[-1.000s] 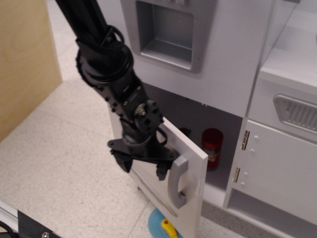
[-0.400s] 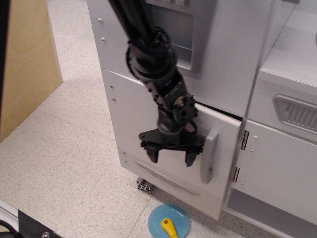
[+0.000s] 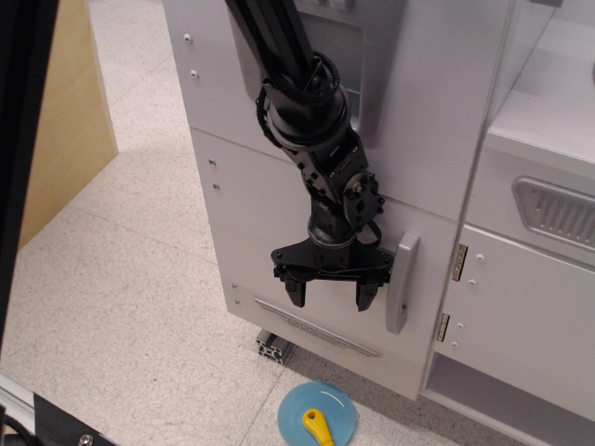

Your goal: Close low fridge

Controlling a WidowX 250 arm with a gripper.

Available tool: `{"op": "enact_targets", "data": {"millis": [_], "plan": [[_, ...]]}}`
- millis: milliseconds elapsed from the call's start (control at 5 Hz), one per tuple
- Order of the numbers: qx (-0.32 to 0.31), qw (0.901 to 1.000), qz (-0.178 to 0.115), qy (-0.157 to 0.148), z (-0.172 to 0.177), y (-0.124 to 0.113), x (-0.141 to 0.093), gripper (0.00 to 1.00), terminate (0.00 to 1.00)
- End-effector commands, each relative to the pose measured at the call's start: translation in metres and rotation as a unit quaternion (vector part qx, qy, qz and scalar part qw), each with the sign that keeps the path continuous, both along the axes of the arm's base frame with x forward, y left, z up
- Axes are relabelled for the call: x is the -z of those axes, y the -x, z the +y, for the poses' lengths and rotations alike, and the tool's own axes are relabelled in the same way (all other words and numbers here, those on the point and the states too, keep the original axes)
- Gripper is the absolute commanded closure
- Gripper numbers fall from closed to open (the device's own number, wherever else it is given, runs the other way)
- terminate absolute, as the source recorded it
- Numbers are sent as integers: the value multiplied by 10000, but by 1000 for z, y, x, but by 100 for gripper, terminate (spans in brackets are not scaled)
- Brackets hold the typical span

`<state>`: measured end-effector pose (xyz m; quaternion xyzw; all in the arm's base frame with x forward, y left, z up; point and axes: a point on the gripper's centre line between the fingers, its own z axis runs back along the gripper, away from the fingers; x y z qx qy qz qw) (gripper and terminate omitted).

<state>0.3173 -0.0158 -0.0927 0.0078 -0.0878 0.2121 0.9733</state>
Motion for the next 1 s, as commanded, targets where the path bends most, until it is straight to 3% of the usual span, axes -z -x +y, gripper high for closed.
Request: {"op": "enact_targets", "data": {"millis": [0,600,800], "plan": [[661,9969,-411,-64,10,25,-37,0,0],[877,9955,-352,-103,8,32,-43,0,0],[877,9955,-352,-103,8,32,-43,0,100]]}}
